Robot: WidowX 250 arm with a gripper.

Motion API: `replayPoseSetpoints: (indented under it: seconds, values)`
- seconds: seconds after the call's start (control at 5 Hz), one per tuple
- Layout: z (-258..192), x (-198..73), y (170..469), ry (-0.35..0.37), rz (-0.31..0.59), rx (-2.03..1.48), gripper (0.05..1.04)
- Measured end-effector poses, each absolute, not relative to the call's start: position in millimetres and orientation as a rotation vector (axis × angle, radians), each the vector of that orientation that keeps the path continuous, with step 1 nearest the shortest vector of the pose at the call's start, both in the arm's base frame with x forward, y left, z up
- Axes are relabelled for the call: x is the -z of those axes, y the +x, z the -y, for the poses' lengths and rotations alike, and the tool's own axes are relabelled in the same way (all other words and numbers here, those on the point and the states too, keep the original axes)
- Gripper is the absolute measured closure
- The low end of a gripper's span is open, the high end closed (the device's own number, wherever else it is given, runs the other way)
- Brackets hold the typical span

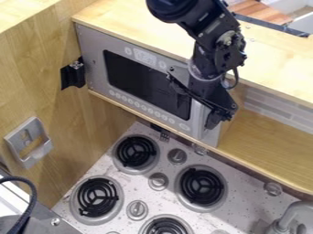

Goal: Open microwave

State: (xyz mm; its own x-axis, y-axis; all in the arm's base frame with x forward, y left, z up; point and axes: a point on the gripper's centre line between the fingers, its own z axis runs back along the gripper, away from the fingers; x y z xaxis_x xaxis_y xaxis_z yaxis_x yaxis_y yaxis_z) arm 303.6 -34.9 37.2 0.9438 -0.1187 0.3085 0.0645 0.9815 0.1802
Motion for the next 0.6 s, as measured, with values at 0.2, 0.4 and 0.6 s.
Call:
replayPoseSetpoints:
  seconds: [0.2, 0.4, 0.6]
  values:
    - [33.5, -25.0, 298.3, 0.174, 0.282, 0.095, 0.085]
    - [30.6, -15.2, 299.6, 0.142, 0.266, 0.076, 0.085]
    - [22.6, -9.5, 305.8, 0.119, 0.266, 0.039, 0.085]
